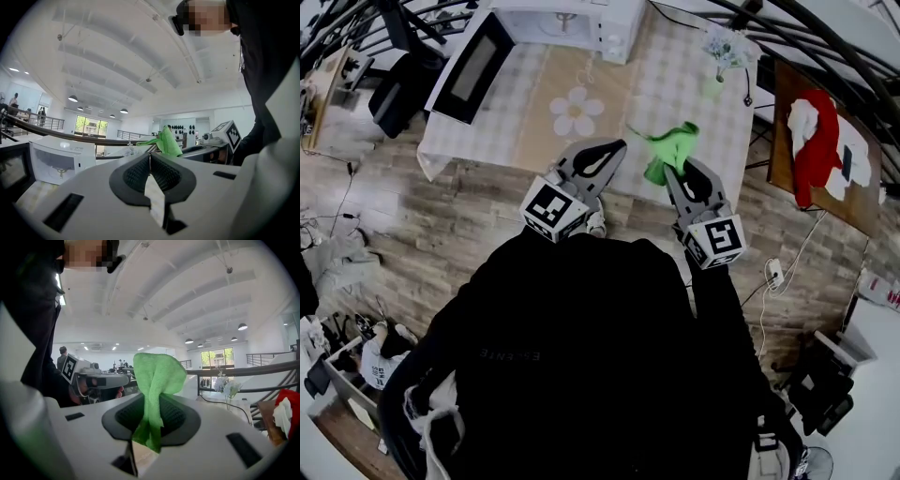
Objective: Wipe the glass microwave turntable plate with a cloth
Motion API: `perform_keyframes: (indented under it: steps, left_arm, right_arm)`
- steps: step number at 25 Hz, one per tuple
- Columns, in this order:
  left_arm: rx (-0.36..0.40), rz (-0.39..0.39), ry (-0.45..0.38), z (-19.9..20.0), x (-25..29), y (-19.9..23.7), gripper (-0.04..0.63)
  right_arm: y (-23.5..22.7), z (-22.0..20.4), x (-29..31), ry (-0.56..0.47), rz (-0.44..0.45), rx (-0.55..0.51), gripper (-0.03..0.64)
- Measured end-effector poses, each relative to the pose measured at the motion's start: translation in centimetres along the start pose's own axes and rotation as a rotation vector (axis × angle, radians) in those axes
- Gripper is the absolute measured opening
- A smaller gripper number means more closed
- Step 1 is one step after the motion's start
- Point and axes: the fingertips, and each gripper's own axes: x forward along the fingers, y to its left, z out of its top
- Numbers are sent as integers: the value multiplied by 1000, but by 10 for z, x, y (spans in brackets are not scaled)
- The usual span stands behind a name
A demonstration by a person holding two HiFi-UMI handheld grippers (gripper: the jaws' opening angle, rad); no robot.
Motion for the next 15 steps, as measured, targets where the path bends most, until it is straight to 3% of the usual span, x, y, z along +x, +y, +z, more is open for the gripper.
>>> perform_keyframes:
  steps: [7,15]
  left_arm:
    - [-3,-24,13,-6,1,52,21]
    - [-44,-13,35,-21,15,83,21]
  right_arm:
    - [-2,-6,50,43,-36,17,107]
    - [-33,-33,93,142,-72,41,107]
